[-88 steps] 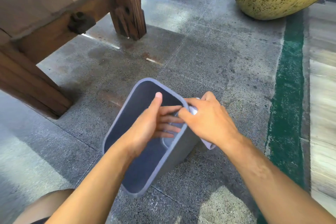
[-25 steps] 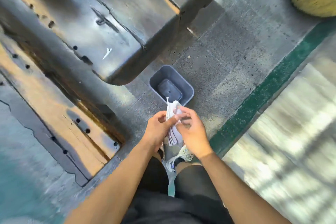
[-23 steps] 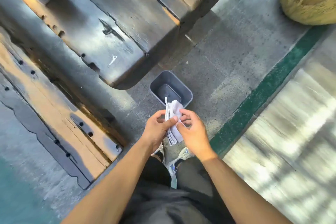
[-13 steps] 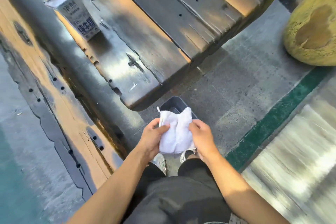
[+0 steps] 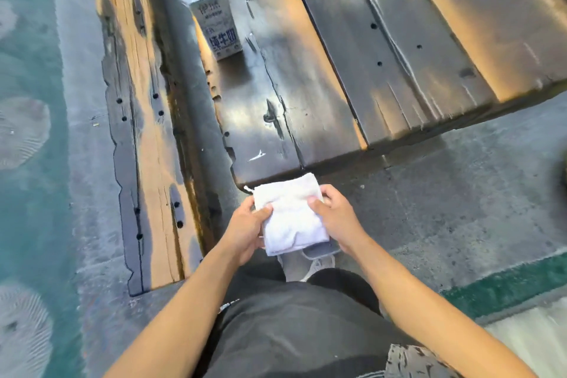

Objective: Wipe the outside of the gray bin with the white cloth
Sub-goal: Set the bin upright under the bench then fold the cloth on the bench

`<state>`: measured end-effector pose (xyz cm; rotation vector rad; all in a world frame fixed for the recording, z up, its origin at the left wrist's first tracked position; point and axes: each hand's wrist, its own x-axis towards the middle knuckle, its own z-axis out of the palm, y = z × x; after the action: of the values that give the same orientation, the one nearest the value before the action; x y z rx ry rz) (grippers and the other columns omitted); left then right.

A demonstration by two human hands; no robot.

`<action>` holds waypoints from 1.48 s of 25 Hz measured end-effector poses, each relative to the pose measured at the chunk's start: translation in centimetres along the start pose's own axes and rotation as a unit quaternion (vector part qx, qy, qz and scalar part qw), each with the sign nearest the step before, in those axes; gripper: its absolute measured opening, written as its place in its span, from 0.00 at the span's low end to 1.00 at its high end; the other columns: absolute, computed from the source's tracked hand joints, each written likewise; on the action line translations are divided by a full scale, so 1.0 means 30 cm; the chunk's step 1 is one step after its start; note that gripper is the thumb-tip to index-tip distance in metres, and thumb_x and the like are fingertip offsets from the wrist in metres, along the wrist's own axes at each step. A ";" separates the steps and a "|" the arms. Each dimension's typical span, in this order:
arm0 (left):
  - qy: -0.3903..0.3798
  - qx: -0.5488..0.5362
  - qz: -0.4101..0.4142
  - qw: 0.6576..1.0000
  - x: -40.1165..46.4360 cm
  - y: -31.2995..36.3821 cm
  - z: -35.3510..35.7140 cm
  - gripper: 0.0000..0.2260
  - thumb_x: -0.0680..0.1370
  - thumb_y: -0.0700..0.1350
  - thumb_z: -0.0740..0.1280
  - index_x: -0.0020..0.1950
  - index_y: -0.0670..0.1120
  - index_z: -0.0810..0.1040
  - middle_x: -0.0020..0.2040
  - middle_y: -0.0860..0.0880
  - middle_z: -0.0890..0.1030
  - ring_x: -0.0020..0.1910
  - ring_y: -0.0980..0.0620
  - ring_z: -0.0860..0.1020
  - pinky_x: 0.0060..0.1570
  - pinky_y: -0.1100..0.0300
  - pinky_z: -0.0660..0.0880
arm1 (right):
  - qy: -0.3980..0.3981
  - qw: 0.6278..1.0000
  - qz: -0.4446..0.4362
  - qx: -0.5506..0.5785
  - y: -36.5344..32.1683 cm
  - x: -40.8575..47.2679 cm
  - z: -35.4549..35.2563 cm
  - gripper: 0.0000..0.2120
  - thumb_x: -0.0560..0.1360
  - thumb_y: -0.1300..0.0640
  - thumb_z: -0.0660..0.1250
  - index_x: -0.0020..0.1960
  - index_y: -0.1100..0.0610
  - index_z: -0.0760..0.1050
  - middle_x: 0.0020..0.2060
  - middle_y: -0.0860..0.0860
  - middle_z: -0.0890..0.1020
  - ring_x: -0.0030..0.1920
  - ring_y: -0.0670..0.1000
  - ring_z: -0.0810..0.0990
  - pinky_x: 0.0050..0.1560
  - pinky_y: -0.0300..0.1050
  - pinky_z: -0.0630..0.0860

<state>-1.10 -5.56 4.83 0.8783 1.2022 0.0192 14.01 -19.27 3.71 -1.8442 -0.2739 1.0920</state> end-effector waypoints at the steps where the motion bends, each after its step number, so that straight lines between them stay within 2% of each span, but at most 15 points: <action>1: 0.016 0.002 -0.005 1.000 0.038 0.016 -0.013 0.07 0.85 0.44 0.65 0.61 0.51 0.79 0.58 0.50 0.87 0.56 0.46 0.86 0.51 0.41 0.85 | 0.004 1.000 -0.003 -0.003 -0.019 0.040 0.021 0.04 0.79 0.57 0.66 0.51 0.49 0.76 0.46 0.49 0.85 0.48 0.51 0.83 0.45 0.49 0.79; 4: 0.037 0.025 -0.005 0.999 0.157 0.086 -0.039 0.08 0.85 0.45 0.65 0.62 0.49 0.81 0.56 0.50 0.88 0.50 0.50 0.88 0.42 0.51 0.86 | 0.021 0.999 -0.006 -0.027 -0.074 0.160 0.090 0.05 0.81 0.59 0.63 0.55 0.51 0.75 0.49 0.50 0.83 0.51 0.54 0.81 0.49 0.51 0.78; 6: 0.042 0.052 0.000 0.998 0.243 0.148 -0.057 0.09 0.85 0.43 0.64 0.64 0.48 0.80 0.55 0.50 0.88 0.50 0.48 0.88 0.40 0.49 0.86 | 0.046 0.998 0.004 -0.033 -0.114 0.246 0.141 0.07 0.82 0.58 0.61 0.57 0.50 0.75 0.50 0.49 0.82 0.52 0.53 0.80 0.51 0.52 0.78; 8: 0.044 0.071 0.008 0.996 0.325 0.209 -0.079 0.10 0.85 0.42 0.64 0.63 0.48 0.81 0.54 0.48 0.88 0.50 0.45 0.87 0.41 0.42 0.86 | 0.073 0.997 0.002 -0.033 -0.146 0.327 0.190 0.07 0.82 0.58 0.61 0.57 0.51 0.75 0.50 0.49 0.82 0.51 0.53 0.80 0.50 0.49 0.77; 11: 0.059 0.083 0.035 0.994 0.428 0.280 -0.114 0.09 0.85 0.41 0.64 0.55 0.53 0.82 0.53 0.47 0.88 0.52 0.43 0.87 0.45 0.36 0.85 | 0.107 0.991 -0.017 -0.075 -0.175 0.435 0.252 0.07 0.82 0.56 0.60 0.59 0.52 0.75 0.48 0.50 0.82 0.47 0.52 0.79 0.42 0.45 0.74; 14: 0.065 0.078 0.061 0.993 0.509 0.308 -0.131 0.10 0.85 0.39 0.64 0.53 0.53 0.82 0.52 0.51 0.87 0.52 0.47 0.86 0.53 0.42 0.84 | 0.131 0.981 -0.017 -0.140 -0.183 0.522 0.286 0.10 0.84 0.48 0.58 0.61 0.48 0.74 0.46 0.52 0.83 0.44 0.56 0.80 0.41 0.47 0.71; 16: 0.067 0.088 0.075 0.991 0.544 0.305 -0.140 0.09 0.85 0.40 0.64 0.56 0.51 0.82 0.51 0.53 0.86 0.51 0.53 0.86 0.56 0.48 0.83 | 0.137 0.973 -0.016 -0.184 -0.181 0.564 0.301 0.11 0.84 0.45 0.56 0.62 0.45 0.72 0.47 0.54 0.83 0.45 0.58 0.80 0.42 0.50 0.74; 20: 0.098 0.171 0.091 0.976 0.575 0.292 -0.168 0.09 0.83 0.44 0.67 0.64 0.47 0.78 0.58 0.47 0.85 0.56 0.47 0.84 0.58 0.47 0.82 | 0.136 0.959 -0.023 -0.248 -0.176 0.590 0.325 0.12 0.84 0.47 0.56 0.66 0.47 0.69 0.55 0.56 0.83 0.52 0.60 0.80 0.49 0.55 0.77; 22: 0.122 0.203 0.082 0.968 0.565 0.291 -0.178 0.12 0.81 0.46 0.71 0.62 0.50 0.73 0.54 0.49 0.84 0.53 0.48 0.84 0.56 0.48 0.83 | 0.144 0.958 0.001 -0.247 -0.173 0.578 0.332 0.15 0.83 0.48 0.59 0.68 0.49 0.67 0.59 0.56 0.81 0.56 0.59 0.79 0.53 0.55 0.77; 25: 0.127 0.230 0.087 0.961 0.534 0.282 -0.182 0.21 0.76 0.45 0.76 0.61 0.53 0.67 0.46 0.54 0.80 0.47 0.54 0.82 0.47 0.55 0.81 | 0.160 0.960 0.026 -0.227 -0.165 0.539 0.327 0.19 0.80 0.51 0.62 0.70 0.52 0.66 0.61 0.55 0.78 0.58 0.57 0.78 0.57 0.54 0.75; 27: 0.129 0.246 0.101 0.955 0.517 0.266 -0.181 0.26 0.72 0.43 0.78 0.61 0.54 0.66 0.46 0.54 0.78 0.44 0.56 0.81 0.44 0.59 0.78 | 0.157 0.962 0.030 -0.223 -0.164 0.508 0.317 0.21 0.78 0.54 0.64 0.70 0.52 0.65 0.59 0.54 0.77 0.56 0.55 0.77 0.56 0.53 0.76; 29: 0.137 0.264 0.104 0.949 0.501 0.251 -0.177 0.28 0.70 0.42 0.79 0.61 0.54 0.65 0.47 0.51 0.78 0.42 0.54 0.82 0.42 0.58 0.78 | 0.151 0.961 0.036 -0.231 -0.160 0.484 0.308 0.23 0.76 0.55 0.65 0.70 0.51 0.65 0.57 0.52 0.76 0.55 0.53 0.77 0.56 0.52 0.77; 31: 0.150 0.292 0.098 0.939 0.482 0.235 -0.169 0.27 0.70 0.42 0.79 0.60 0.51 0.66 0.52 0.45 0.78 0.43 0.47 0.84 0.48 0.51 0.82 | 0.142 0.959 0.043 -0.243 -0.150 0.468 0.302 0.23 0.76 0.56 0.67 0.69 0.52 0.66 0.56 0.52 0.77 0.54 0.53 0.77 0.56 0.53 0.77; 33: 0.156 0.324 0.104 0.927 0.469 0.222 -0.164 0.25 0.70 0.41 0.79 0.61 0.46 0.70 0.56 0.41 0.78 0.47 0.43 0.83 0.52 0.48 0.81 | 0.137 0.957 0.048 -0.253 -0.140 0.462 0.292 0.22 0.77 0.57 0.67 0.69 0.54 0.67 0.57 0.54 0.78 0.55 0.54 0.78 0.58 0.54 0.77; 37: 0.137 0.378 0.136 0.905 0.457 0.220 -0.177 0.13 0.73 0.39 0.76 0.50 0.45 0.73 0.50 0.45 0.78 0.42 0.46 0.80 0.45 0.53 0.79 | 0.121 0.952 0.036 -0.279 -0.125 0.448 0.273 0.17 0.79 0.60 0.66 0.67 0.55 0.69 0.55 0.55 0.77 0.54 0.55 0.78 0.56 0.54 0.76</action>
<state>2.90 8.17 -2.60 1.7737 1.3552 -0.1094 16.36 -4.39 -2.18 -2.4858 -0.4011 0.8746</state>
